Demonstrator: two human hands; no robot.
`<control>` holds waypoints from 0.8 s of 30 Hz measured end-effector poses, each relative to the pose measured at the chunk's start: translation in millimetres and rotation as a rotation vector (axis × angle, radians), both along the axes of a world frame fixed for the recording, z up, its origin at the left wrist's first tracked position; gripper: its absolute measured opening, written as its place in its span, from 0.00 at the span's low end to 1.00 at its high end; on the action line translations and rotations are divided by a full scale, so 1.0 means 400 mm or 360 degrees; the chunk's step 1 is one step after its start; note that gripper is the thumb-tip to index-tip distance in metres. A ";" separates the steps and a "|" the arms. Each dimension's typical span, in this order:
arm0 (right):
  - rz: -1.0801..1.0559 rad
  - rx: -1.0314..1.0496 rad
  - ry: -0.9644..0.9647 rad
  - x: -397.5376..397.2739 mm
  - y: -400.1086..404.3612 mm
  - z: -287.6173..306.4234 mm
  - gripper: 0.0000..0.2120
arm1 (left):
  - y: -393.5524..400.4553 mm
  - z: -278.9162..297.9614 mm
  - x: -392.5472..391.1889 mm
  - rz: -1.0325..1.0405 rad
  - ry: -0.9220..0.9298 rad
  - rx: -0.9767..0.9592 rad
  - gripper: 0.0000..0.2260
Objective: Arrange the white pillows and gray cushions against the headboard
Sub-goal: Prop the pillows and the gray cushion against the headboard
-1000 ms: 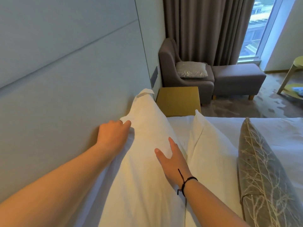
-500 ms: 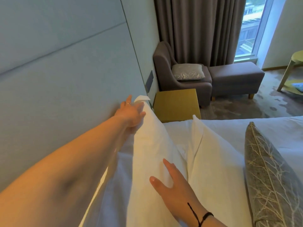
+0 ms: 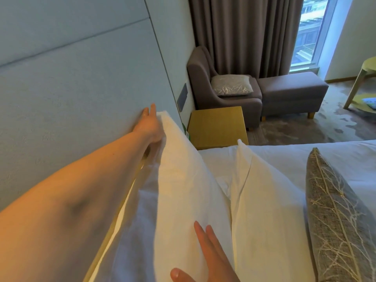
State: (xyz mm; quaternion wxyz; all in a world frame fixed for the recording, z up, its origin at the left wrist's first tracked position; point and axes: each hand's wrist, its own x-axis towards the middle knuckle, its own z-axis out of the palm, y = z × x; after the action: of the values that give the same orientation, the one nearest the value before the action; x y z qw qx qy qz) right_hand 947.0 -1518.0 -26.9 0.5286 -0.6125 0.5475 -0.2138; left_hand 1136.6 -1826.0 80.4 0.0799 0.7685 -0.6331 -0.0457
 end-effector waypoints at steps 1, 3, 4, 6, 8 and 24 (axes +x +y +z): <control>-0.0018 -0.0013 0.0024 0.005 0.003 0.002 0.44 | 0.021 0.001 -0.003 -0.0042 -0.0060 -0.0016 0.37; -0.0104 -0.0024 0.0025 0.017 0.010 0.004 0.45 | 0.074 -0.001 -0.019 -0.0079 -0.0085 -0.0029 0.29; -0.0148 -0.0033 0.0021 0.027 0.013 0.006 0.44 | 0.108 -0.003 -0.026 -0.0099 -0.0082 0.0007 0.26; -0.0243 -0.0076 0.0016 0.048 0.025 0.005 0.43 | 0.196 -0.015 -0.034 -0.0203 -0.0063 0.0157 0.20; -0.0322 -0.0129 0.0017 0.066 0.035 0.004 0.42 | 0.321 -0.039 -0.025 -0.0326 -0.0015 0.0241 0.16; -0.0272 0.0037 -0.0058 0.104 0.266 0.053 0.38 | 1.384 0.010 0.099 0.0099 -0.0078 0.0487 0.32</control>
State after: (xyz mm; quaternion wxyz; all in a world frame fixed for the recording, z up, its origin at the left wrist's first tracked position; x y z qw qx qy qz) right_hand 988.7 -1411.8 -5.8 0.5255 -0.5532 0.5905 -0.2629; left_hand 1176.0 -1272.6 84.2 -0.0523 0.7919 -0.5964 -0.1205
